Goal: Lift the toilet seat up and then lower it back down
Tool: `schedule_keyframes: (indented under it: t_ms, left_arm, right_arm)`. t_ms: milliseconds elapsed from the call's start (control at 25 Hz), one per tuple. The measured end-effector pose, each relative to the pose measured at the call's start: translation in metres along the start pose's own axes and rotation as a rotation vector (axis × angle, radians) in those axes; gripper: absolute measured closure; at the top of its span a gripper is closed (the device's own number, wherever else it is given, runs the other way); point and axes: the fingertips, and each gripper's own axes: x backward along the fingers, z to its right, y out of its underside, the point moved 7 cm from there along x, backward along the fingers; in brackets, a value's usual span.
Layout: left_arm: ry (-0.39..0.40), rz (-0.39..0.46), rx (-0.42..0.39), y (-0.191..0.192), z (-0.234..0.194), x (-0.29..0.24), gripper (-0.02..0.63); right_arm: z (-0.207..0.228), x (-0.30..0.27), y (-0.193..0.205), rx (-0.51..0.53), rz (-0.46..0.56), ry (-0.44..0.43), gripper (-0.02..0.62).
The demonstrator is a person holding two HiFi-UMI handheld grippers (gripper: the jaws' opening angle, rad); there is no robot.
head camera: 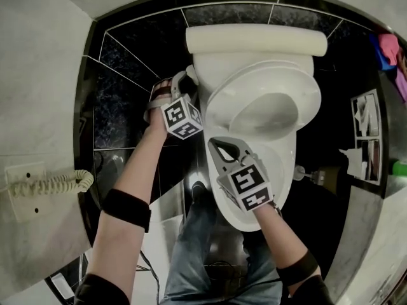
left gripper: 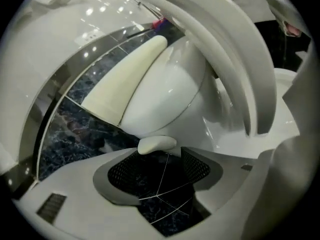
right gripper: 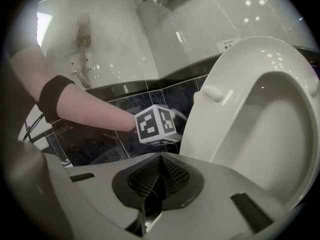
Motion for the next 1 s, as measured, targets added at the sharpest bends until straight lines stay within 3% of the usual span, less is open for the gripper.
schedule_keyframes:
  t_ms: [200, 400, 560, 680, 1000]
  left_arm:
    - [0.025, -0.025, -0.079, 0.003, -0.001, -0.021, 0.327]
    - [0.076, 0.016, -0.104, -0.004, -0.005, -0.021, 0.325]
    - [0.122, -0.058, -0.201, 0.002, -0.005, -0.032, 0.331]
    - [0.119, -0.06, -0.246, -0.002, -0.004, -0.034, 0.349]
    - [0.13, -0.071, -0.257, -0.003, -0.004, -0.035, 0.359]
  right_arm:
    - [0.003, -0.009, 0.003, -0.015, 0.003, -0.015, 0.589]
    - [0.007, -0.015, 0.005, -0.026, 0.003, -0.019, 0.589]
    - [0.008, -0.018, 0.006, -0.028, 0.003, -0.023, 0.589]
    - [0.011, -0.018, 0.007, -0.031, 0.004, -0.02, 0.589]
    - [0.013, -0.019, 0.006, -0.042, 0.008, -0.025, 0.589]
